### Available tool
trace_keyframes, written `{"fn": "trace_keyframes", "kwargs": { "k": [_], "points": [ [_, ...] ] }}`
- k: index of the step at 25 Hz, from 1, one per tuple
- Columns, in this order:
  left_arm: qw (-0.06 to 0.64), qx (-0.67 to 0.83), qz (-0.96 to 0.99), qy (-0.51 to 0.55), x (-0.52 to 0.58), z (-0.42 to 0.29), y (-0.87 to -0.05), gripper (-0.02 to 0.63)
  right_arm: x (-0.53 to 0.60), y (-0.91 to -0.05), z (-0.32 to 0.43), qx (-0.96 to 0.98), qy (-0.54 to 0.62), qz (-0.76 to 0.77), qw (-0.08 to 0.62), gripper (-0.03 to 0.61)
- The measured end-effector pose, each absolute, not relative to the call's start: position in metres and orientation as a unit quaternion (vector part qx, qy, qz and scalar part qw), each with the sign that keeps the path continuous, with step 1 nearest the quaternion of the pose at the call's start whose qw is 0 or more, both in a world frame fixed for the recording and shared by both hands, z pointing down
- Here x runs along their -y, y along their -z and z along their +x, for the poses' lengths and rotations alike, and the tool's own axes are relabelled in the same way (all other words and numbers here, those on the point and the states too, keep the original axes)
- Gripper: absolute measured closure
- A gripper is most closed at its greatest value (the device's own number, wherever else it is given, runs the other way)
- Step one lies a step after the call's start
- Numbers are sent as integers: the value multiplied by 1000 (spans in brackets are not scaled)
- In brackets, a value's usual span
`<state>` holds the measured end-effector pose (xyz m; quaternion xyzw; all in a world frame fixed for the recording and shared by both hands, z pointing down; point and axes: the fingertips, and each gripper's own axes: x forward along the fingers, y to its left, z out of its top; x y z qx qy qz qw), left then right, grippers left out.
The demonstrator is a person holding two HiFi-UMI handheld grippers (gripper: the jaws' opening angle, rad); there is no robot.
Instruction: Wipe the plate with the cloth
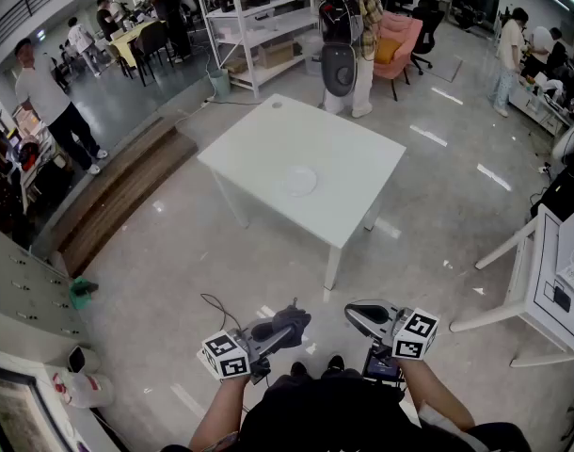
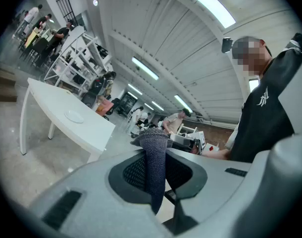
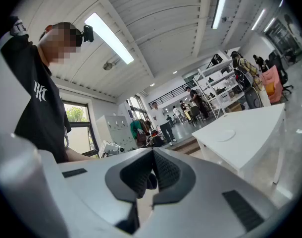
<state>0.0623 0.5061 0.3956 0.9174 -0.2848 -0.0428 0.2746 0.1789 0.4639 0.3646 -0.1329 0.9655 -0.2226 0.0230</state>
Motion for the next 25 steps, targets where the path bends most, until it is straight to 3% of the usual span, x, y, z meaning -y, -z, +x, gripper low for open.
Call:
{"fn": "trace_keyframes", "kwargs": {
  "k": [25],
  "points": [
    [268, 324, 907, 30, -457, 88, -415, 563, -409, -382, 218, -963, 241, -111, 43, 572]
  ]
}}
